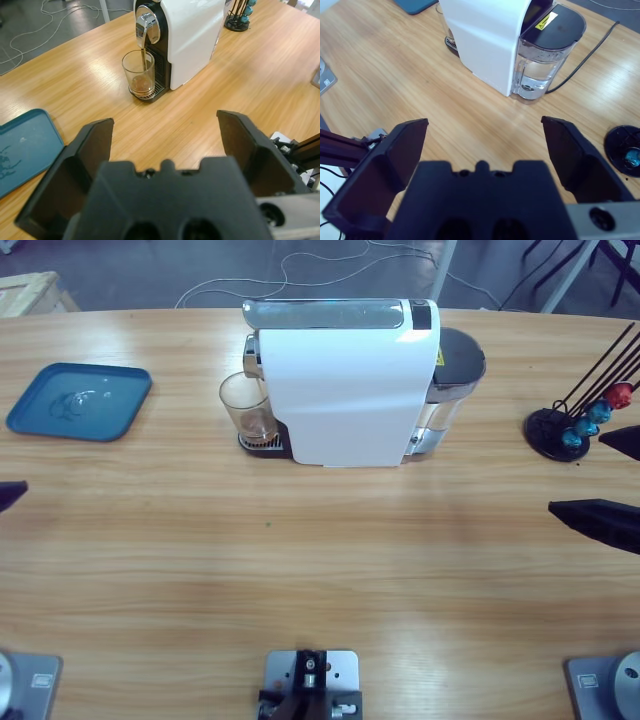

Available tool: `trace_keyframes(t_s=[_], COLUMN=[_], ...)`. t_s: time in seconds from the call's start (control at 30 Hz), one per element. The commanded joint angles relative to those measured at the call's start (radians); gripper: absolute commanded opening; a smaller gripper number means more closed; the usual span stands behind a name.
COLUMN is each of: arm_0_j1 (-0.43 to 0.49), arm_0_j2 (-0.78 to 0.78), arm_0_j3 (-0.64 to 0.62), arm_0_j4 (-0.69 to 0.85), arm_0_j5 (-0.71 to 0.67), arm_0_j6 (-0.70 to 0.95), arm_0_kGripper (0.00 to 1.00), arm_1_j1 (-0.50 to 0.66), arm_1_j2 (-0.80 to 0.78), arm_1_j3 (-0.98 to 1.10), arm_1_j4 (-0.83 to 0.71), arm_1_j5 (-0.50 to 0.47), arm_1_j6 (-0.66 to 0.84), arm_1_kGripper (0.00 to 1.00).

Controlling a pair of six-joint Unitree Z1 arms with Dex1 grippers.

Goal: Pour coffee

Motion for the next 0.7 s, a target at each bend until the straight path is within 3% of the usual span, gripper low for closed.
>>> trace_keyframes(t_s=[0.03,0.7], arm_0_j1=[0.006,0.006], arm_0_j2=[0.042,0.046], arm_0_j3=[0.006,0.007], arm_0_j4=[0.017,0.019], arm_0_j5=[0.022,0.027], arm_0_j6=[-0.004,-0.005], arm_0_kGripper=[0.899,0.899], arm_1_j1=[0.009,0.009], arm_1_j2=[0.007,-0.016], arm_1_j3=[0.071,0.103], arm_1_j4=[-0.007,0.002], arm_1_j5=[0.022,0.034], arm_1_j6=[-0.010,-0.011], arm_1_kGripper=[1.000,1.000])
